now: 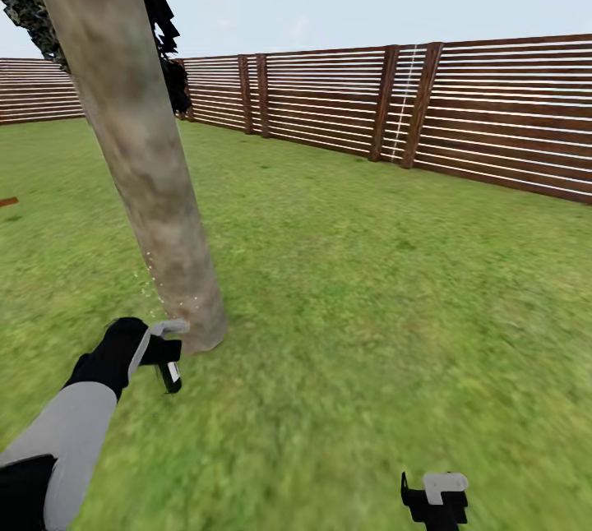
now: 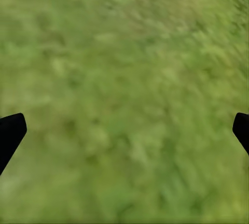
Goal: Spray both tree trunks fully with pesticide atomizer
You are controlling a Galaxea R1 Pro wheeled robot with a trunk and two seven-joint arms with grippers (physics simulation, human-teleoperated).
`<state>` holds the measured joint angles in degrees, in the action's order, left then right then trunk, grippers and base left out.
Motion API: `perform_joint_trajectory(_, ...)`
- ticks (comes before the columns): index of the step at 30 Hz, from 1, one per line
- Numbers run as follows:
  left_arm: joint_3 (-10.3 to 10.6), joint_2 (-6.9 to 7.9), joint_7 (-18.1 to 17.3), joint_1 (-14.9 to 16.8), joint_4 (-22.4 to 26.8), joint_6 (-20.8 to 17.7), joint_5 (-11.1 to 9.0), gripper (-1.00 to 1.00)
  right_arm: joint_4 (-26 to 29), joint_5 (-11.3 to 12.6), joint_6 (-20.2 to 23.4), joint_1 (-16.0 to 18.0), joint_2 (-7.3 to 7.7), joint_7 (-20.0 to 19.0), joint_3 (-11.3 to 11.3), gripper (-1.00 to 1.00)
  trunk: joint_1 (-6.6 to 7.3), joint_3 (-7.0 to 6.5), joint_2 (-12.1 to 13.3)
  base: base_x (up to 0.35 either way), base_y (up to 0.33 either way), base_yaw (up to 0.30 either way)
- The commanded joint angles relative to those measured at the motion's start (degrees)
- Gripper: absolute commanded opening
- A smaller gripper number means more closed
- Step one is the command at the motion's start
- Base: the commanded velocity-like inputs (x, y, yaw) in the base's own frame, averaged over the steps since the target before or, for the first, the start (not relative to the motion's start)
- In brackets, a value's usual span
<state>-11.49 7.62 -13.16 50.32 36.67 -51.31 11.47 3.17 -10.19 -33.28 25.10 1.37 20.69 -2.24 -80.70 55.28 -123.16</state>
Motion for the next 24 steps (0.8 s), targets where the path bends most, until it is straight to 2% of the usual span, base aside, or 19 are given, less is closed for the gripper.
perform_joint_trajectory(1,-0.13,-0.24,0.43,0.04,0.07,-0.11,1.26,-1.0,-0.07,-0.57,0.06,0.04,0.01,0.58,-0.22,1.0,0.01,0.05,-0.02,0.0,0.0,0.001)
perform_joint_trajectory(3,-0.32,0.93,1.6,0.17,0.07,-0.17,1.27,-1.0,-0.07,-0.59,0.06,0.04,0.03,0.58,-0.22,1.0,0.01,0.05,-0.02,0.0,0.0,0.0)
perform_joint_trajectory(4,-0.14,3.42,1.89,-0.04,0.07,-0.19,1.25,-1.0,-0.02,-0.57,0.06,0.04,0.03,0.61,-0.22,1.0,0.01,0.05,-0.02,0.0,0.0,0.0)
perform_joint_trajectory(5,-0.16,3.81,1.95,-0.15,0.05,-0.19,1.18,-1.0,-0.01,-0.57,0.06,0.04,0.03,0.64,-0.22,1.0,0.01,0.05,-0.02,0.0,0.0,0.0)
perform_joint_trajectory(6,-0.18,3.42,2.01,-0.09,0.05,-0.19,1.08,-1.0,-0.01,-0.58,0.06,0.04,0.03,0.65,-0.22,1.0,0.01,0.05,-0.02,0.0,0.0,0.0)
perform_joint_trajectory(9,-0.05,-0.83,2.44,0.29,0.12,-0.2,1.23,-1.0,0.0,-0.54,0.06,0.04,0.03,0.66,-0.22,1.0,0.01,0.05,-0.02,0.0,0.0,0.0)
perform_joint_trajectory(11,-0.11,-0.83,3.01,0.54,0.09,-0.2,1.28,-1.0,0.0,-0.53,0.06,0.04,0.03,0.66,-0.22,1.0,0.01,0.05,-0.02,0.0,0.0,0.0)
perform_joint_trajectory(13,-0.18,1.44,3.14,0.99,0.09,-0.25,1.28,-1.0,0.0,-0.54,0.06,0.04,0.03,0.66,-0.22,1.0,0.01,0.05,-0.02,0.0,0.0,0.0)
perform_joint_trajectory(14,-0.3,3.95,3.12,1.06,0.07,-0.33,1.17,-1.0,0.0,-0.56,0.06,0.04,0.03,0.66,-0.22,1.0,0.01,0.05,-0.02,0.0,0.0,0.0)
perform_joint_trajectory(15,-0.25,4.79,3.1,0.93,0.13,-0.35,1.11,-1.0,-0.02,-0.54,0.06,0.04,0.03,0.66,-0.22,1.0,0.01,0.05,-0.02,0.0,0.0,0.0)
perform_joint_trajectory(16,-0.14,4.92,3.12,0.71,0.22,-0.38,1.13,-1.0,-0.01,-0.54,0.06,0.04,0.03,0.66,-0.22,1.0,0.01,0.05,-0.02,0.0,0.0,0.0)
perform_joint_trajectory(18,-0.12,4.73,3.15,0.54,0.3,-0.3,1.04,-1.0,0.0,-0.55,0.06,0.04,0.03,0.66,-0.22,1.0,0.01,0.05,-0.02,0.091,-0.023,0.0)
perform_joint_trajectory(20,-0.12,2.89,3.21,1.06,0.38,-0.21,1.01,-1.0,0.0,-0.54,0.06,0.04,0.03,0.66,-0.22,1.0,0.01,0.05,-0.02,0.25,-0.116,0.003)
perform_joint_trajectory(21,-0.11,2.45,3.22,1.14,0.4,-0.22,1.01,-1.0,0.0,-0.53,0.06,0.04,0.03,0.66,-0.22,1.0,0.01,0.05,-0.02,0.273,-0.135,0.108)
perform_joint_trajectory(24,-0.11,1.93,3.21,1.26,0.42,-0.2,0.98,-1.0,0.0,-0.53,0.06,0.04,0.0,0.66,-0.22,1.0,0.01,0.05,-0.02,0.28,-0.144,0.229)
